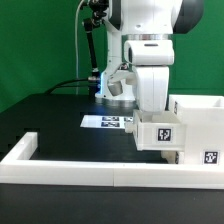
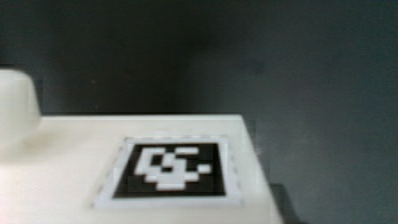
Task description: Assemble drawer
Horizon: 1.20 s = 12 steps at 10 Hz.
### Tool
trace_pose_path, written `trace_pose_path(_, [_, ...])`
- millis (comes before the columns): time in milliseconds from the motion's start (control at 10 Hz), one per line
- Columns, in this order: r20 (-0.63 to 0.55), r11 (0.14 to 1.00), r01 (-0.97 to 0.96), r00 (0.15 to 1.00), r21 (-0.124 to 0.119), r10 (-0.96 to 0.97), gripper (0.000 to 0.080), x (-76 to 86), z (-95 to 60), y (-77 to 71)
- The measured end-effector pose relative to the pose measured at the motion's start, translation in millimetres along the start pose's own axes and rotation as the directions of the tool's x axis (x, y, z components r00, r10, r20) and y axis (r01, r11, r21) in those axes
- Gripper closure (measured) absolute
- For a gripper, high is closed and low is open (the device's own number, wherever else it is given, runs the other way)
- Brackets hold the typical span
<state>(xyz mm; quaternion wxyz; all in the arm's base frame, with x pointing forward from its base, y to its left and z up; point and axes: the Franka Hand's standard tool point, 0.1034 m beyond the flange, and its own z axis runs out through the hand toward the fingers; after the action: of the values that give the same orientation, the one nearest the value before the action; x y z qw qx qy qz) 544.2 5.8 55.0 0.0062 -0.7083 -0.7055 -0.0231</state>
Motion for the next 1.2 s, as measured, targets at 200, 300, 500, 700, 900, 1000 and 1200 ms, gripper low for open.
trace_pose_path(200, [-0.002,1.000,-0.001,1.000,-0.005,0.001,0.0757,5.7,0.1,0.6])
trace_pose_path(300, [-0.003,1.000,0.006,1.000,-0.008,-0.006,0.0757,9.8,0.0,1.0])
trace_pose_path(500, [-0.003,1.000,0.004,1.000,-0.008,-0.004,0.0757,8.6,0.0,1.1])
trace_pose_path(700, [-0.003,1.000,0.003,1.000,-0.008,-0.003,0.0675,8.4,0.2,1.0])
trace_pose_path(900, [-0.003,1.000,0.005,1.000,-0.007,-0.005,0.0492,9.6,0.0,1.1])
trace_pose_path(1000, [-0.003,1.000,0.006,1.000,-0.008,-0.006,0.0308,10.4,-0.4,1.8])
trace_pose_path(1200, [0.002,1.000,0.008,1.000,-0.006,-0.008,0.0203,11.2,-8.3,3.7])
